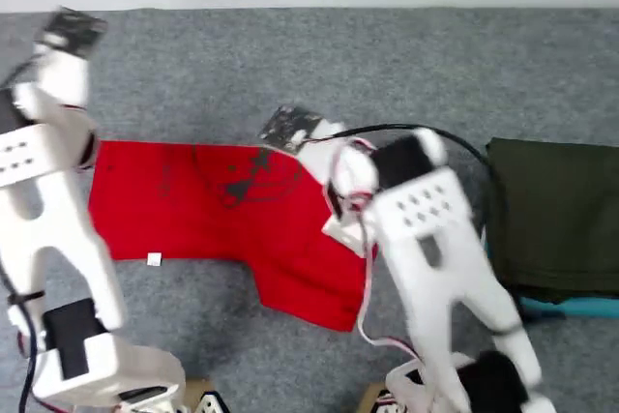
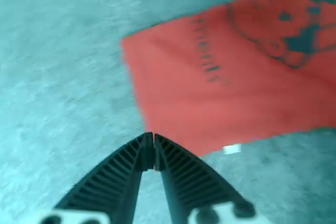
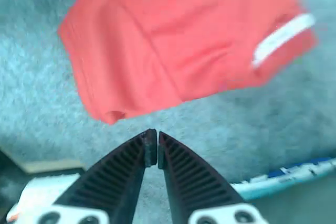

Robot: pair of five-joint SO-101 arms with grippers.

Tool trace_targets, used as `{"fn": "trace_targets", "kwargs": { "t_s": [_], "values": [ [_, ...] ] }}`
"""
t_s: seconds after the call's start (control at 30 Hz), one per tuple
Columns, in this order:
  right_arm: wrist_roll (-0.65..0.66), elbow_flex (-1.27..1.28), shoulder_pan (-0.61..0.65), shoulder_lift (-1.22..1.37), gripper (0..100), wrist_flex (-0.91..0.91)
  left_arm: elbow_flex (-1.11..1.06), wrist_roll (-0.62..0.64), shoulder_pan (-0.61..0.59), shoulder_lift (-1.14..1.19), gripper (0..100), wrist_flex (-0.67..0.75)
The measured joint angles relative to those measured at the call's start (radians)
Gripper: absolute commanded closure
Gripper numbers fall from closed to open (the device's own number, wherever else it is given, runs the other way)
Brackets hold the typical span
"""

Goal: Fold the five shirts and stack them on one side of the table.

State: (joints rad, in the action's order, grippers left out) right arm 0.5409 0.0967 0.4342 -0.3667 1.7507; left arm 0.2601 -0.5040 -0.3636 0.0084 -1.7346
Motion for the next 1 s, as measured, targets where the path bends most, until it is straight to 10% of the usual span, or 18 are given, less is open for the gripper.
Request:
{"fn": "trace_targets", "kwargs": {
  "t_s": [0.67,1.0],
  "values": [
    [-0.064,0.000,-0.744,-0.281,99.0,0.003,-0.327,0.104,1.008,0.049,86,0.061],
    [-0.064,0.000,-0.832,-0.339,99.0,0.005,-0.364,0.158,1.111,0.307,84,0.157]
  ]
}}
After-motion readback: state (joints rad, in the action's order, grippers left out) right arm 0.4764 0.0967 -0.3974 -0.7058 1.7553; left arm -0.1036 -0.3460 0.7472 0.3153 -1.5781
